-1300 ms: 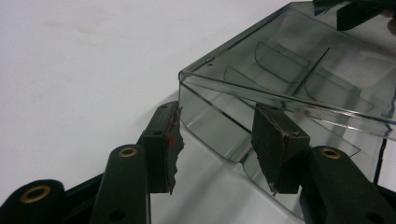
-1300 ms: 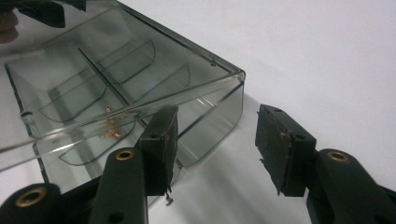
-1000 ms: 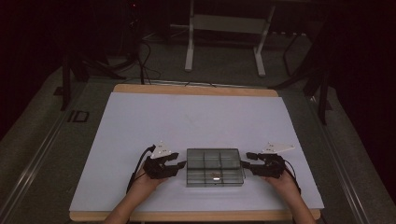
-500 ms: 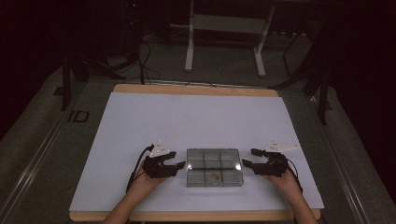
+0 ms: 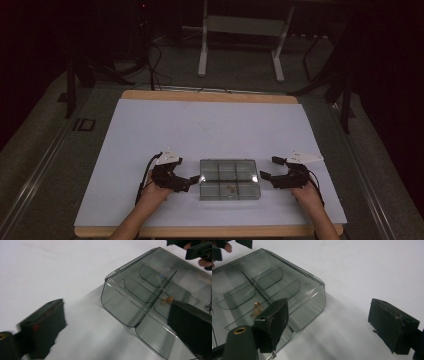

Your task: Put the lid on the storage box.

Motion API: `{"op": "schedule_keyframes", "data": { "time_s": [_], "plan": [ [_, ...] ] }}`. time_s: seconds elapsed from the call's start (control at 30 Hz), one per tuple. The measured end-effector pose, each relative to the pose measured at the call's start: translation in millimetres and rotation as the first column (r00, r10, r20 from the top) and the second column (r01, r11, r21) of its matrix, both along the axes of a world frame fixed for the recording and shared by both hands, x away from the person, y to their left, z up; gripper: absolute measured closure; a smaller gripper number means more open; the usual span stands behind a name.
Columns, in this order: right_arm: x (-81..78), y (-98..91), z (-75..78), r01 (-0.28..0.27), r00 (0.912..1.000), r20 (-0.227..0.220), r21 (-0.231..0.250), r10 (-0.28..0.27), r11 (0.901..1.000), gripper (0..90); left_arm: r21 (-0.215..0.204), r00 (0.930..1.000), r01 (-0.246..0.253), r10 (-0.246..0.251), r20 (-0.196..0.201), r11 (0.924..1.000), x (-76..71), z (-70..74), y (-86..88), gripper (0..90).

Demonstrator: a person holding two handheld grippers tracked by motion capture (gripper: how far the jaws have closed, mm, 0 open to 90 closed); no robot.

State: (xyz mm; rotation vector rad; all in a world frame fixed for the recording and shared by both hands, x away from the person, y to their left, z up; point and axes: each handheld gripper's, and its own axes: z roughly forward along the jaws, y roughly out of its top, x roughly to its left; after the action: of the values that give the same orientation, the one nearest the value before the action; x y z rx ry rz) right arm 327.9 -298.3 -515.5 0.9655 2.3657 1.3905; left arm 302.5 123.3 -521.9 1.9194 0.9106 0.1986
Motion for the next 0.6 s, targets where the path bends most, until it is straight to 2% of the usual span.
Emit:
{"op": "schedule_keyframes", "data": {
  "time_s": [0.1, 0.2, 0.3, 0.6],
  "plan": [
    [0.1, -0.1, -1.4, -0.008, 0.9999, 0.011, -0.01, 0.008, 0.9999, 14.4, -0.015, 0.9993, -0.016, 0.017, 0.034, 0.9998, -0.2, -0.1, 1.9, 2.1],
    [-0.5, -0.1, -2.0, -0.016, 0.9997, 0.019, -0.009, 0.016, 0.9998, 14.4, -0.026, 0.9992, -0.008, 0.009, 0.038, 0.9996, -0.4, 1.1, 2.6, 2.1],
    [-0.3, -0.4, -1.9, -0.019, 0.9994, 0.027, -0.008, 0.019, 0.9998, 14.5, -0.01, 0.9981, -0.006, 0.006, 0.061, 0.9999, -2.4, 2.2, 1.1, 2.1],
    [-1.3, -3.9, 0.0, -0.006, 0.999, 0.044, 0.018, 0.006, 0.9998, 14.4, -0.018, 0.9951, -0.015, 0.016, 0.098, 0.9997, -5.9, 4.3, 3.6, 2.1]
  ]
}}
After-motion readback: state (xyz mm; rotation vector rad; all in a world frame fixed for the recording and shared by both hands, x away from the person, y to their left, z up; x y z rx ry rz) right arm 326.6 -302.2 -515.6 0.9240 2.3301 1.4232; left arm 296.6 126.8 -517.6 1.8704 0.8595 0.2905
